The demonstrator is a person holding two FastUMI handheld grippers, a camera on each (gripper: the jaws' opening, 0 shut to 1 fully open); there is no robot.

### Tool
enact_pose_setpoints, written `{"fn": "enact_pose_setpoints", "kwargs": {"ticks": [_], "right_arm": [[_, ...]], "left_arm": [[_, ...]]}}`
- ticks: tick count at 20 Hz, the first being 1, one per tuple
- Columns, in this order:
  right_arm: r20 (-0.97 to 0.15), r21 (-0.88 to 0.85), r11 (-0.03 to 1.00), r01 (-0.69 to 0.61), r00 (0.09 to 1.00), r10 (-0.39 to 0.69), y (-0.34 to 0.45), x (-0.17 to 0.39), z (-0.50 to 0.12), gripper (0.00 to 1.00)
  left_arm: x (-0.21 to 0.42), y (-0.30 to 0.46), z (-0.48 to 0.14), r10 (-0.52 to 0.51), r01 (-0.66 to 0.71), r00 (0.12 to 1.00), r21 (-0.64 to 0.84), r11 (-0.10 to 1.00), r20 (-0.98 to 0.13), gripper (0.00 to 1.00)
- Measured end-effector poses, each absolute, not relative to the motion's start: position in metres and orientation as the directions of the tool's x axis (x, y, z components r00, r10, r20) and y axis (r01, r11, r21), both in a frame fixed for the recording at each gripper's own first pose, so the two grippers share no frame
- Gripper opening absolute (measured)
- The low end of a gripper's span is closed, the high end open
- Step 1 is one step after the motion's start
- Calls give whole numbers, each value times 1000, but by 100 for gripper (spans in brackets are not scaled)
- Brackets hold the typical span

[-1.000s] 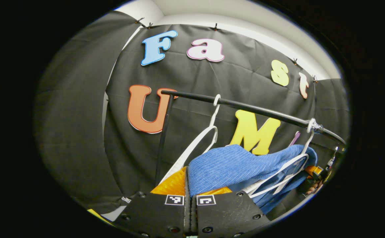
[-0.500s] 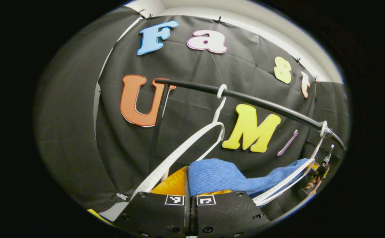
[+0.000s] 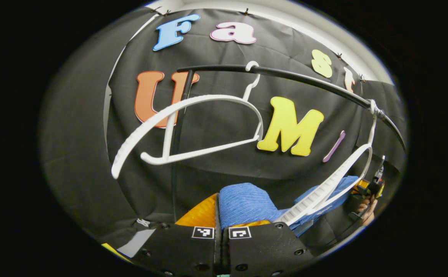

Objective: Grasp the clothes on the hanger with both hands and then place them into the laundry hamper below.

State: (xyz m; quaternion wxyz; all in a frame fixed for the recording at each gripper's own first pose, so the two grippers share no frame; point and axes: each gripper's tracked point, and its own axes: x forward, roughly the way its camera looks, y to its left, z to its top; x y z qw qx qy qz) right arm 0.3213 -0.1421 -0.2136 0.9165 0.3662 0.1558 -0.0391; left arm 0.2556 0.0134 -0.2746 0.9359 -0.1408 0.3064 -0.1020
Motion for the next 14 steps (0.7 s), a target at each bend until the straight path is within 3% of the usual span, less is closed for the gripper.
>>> {"fn": "enact_pose_setpoints", "kwargs": {"ticks": [9,10,11,14], "right_arm": [[-474,672,680,294,876,89,-102,260,-292,8],[-506,655,688,314,857,91,-93,250,-305,8],[-532,634,702,324,842,91,-84,242,-315,8],[-557,613,722,320,824,108,-55,215,-325,8]], "left_arm": [[179,-23,-286,-391,122,745,-465,877,-540,0],[170,-29,-289,-402,133,735,-465,875,-546,6],[159,-33,-292,-415,142,722,-468,872,-554,0],[135,-41,-297,-448,163,696,-485,859,-561,0]]}}
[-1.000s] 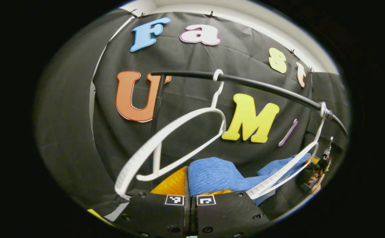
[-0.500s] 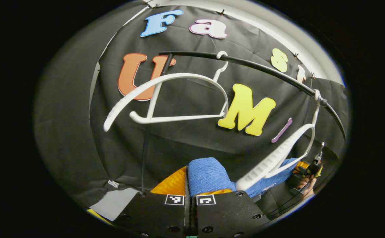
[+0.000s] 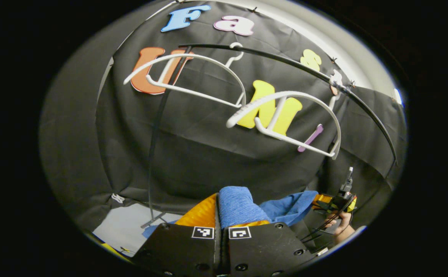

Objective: Grasp the clothes on the hanger with both hands and then place them into the laundry hamper below.

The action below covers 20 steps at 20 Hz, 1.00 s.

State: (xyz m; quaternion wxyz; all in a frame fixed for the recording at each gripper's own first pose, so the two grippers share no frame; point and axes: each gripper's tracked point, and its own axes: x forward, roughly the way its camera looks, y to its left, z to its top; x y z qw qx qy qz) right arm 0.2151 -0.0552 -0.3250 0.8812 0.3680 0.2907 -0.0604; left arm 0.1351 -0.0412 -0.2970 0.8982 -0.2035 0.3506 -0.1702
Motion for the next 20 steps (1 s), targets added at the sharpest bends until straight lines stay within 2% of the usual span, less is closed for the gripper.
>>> {"fn": "enact_pose_setpoints", "kwargs": {"ticks": [4,10,15,20], "right_arm": [[-598,584,738,339,794,108,-28,170,-336,8],[-596,600,744,294,785,171,29,111,-315,8],[-562,616,758,215,794,232,69,94,-280,8],[-504,667,737,109,794,339,99,91,-255,7]], "left_arm": [[102,-59,-294,-514,216,650,-513,831,-559,0],[65,-99,-263,-647,404,575,-514,757,-500,0],[47,-130,-239,-737,518,506,-525,675,-449,0],[40,-145,-222,-797,576,455,-551,604,-398,0]]}}
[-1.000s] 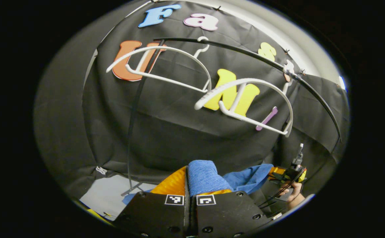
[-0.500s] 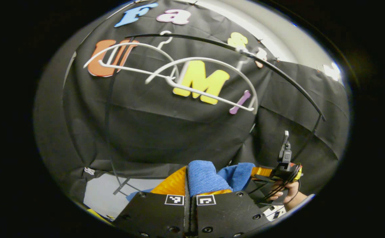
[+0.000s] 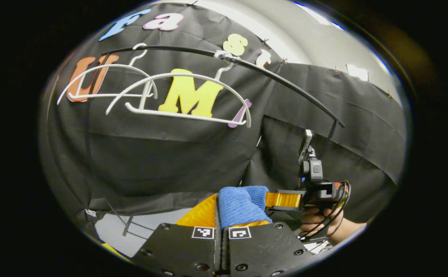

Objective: Grasp the clothes on the hanger with both hands and then place them into the laundry hamper below.

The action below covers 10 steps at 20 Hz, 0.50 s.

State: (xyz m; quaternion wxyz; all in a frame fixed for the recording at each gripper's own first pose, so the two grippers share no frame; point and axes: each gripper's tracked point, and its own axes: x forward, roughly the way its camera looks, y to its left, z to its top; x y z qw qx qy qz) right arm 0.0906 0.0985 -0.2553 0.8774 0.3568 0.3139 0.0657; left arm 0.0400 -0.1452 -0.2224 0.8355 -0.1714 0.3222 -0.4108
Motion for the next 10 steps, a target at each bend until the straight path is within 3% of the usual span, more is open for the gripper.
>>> {"fn": "enact_pose_setpoints", "kwargs": {"ticks": [5,10], "right_arm": [[-580,673,719,176,728,365,82,95,-322,8],[-666,673,684,281,634,394,65,89,-415,7]], "left_arm": [[23,-154,-282,-791,523,396,-593,612,-467,0],[18,-156,-373,-705,404,355,-579,708,-615,0]]}}
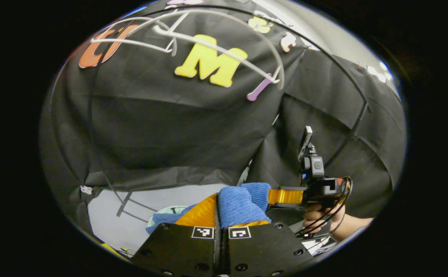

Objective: Grasp the clothes on the hanger with both hands and then place them into the laundry hamper below.

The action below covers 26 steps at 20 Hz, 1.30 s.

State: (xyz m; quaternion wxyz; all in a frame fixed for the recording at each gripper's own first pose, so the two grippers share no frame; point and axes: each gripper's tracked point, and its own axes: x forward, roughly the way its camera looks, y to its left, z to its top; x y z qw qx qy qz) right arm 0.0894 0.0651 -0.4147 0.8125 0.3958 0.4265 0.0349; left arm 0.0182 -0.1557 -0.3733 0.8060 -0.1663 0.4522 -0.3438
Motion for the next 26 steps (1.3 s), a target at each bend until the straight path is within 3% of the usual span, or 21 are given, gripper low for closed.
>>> {"fn": "enact_pose_setpoints", "kwargs": {"ticks": [11,12,13,14,16,18,19,20,24,26], "right_arm": [[-895,409,822,395,349,278,43,90,-550,8],[-906,388,840,378,322,274,41,86,-553,3],[-914,370,856,362,307,266,40,84,-554,13],[-922,351,870,345,290,257,36,80,-555,16],[-933,320,886,335,276,232,30,73,-559,40],[-938,293,895,337,280,202,25,71,-557,64],[-941,277,899,338,287,182,21,69,-555,69],[-941,263,904,335,297,164,20,68,-548,75],[-925,236,908,346,367,101,11,56,-517,76],[-913,219,908,358,404,61,7,47,-503,77]], "left_arm": [[-16,-139,-500,-475,236,177,-431,871,-862,0],[-20,-141,-506,-456,235,154,-416,879,-877,0],[-23,-140,-511,-432,234,135,-395,888,-892,1],[-27,-136,-516,-392,226,104,-362,904,-914,1],[-45,-112,-530,-272,226,14,-262,938,-962,6],[-58,-98,-538,-200,253,-44,-204,946,-979,14],[-63,-98,-535,-201,254,-67,-211,944,-977,23],[-68,-100,-532,-216,251,-79,-229,940,-973,23],[-65,-101,-528,-246,257,-71,-256,932,-967,89],[-65,-99,-529,-253,260,-61,-260,930,-965,84]]}}
